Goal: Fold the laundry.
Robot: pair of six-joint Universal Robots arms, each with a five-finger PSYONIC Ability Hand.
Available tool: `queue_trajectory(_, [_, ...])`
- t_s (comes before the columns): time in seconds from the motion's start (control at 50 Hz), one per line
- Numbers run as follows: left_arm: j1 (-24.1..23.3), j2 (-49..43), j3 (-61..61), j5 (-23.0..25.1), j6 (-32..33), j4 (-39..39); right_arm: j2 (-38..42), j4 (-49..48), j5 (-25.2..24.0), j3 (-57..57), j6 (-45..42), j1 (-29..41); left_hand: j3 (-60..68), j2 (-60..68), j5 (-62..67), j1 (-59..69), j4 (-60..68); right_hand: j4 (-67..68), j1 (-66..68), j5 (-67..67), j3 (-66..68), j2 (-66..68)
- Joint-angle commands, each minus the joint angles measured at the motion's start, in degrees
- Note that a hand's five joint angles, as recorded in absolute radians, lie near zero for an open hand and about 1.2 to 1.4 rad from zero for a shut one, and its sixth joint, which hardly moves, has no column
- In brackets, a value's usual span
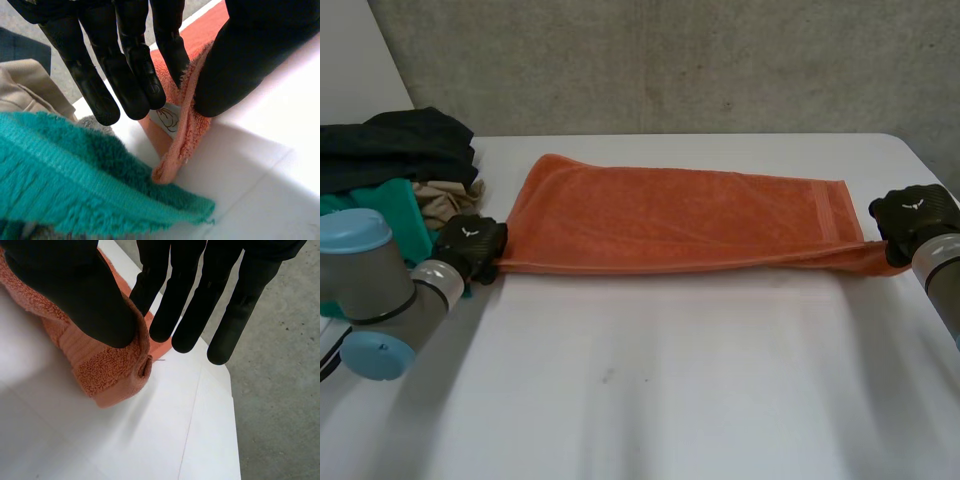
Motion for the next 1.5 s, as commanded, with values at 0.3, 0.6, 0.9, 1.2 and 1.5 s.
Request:
queue_trajectory(0.3, [0.1, 29.0, -21.5, -1.1, 31.0, -34.9, -11.3, 32.2, -0.3, 4.9, -28.2, -7.8, 11.8, 11.4, 14.2, 13.9, 11.3, 11.2, 15.3, 12.2, 11.6, 12.3])
queue_trajectory(0.6, [-8.0, 1.8, 11.5, -1.6, 25.0, -11.9, 6.0, 7.2, 3.3, -9.1, -17.0, -3.2, 11.8, 11.4, 14.2, 13.9, 11.3, 11.2, 15.3, 12.2, 11.6, 12.3])
queue_trajectory(0.9, [-9.5, -18.5, 38.4, -2.5, 23.0, -9.4, 20.7, -0.8, 5.4, -26.5, -17.0, 0.6, 11.8, 11.4, 14.2, 13.9, 11.3, 11.2, 15.3, 12.2, 11.6, 12.3])
queue_trajectory(1.2, [-13.5, -11.4, 33.5, -4.0, 10.7, -4.0, 11.9, 2.6, 11.1, -21.0, -6.6, 2.5, -58.2, -58.6, -55.8, -56.1, -58.7, -58.8, -54.7, -57.8, -58.4, -57.7])
queue_trajectory(1.5, [-11.3, 2.7, 11.9, -3.3, 4.1, -3.4, -1.3, 13.3, -10.1, 2.8, -0.9, -12.2, -58.2, -58.6, -55.8, -56.1, -58.7, -44.9, -40.8, -43.9, -44.5, -43.8])
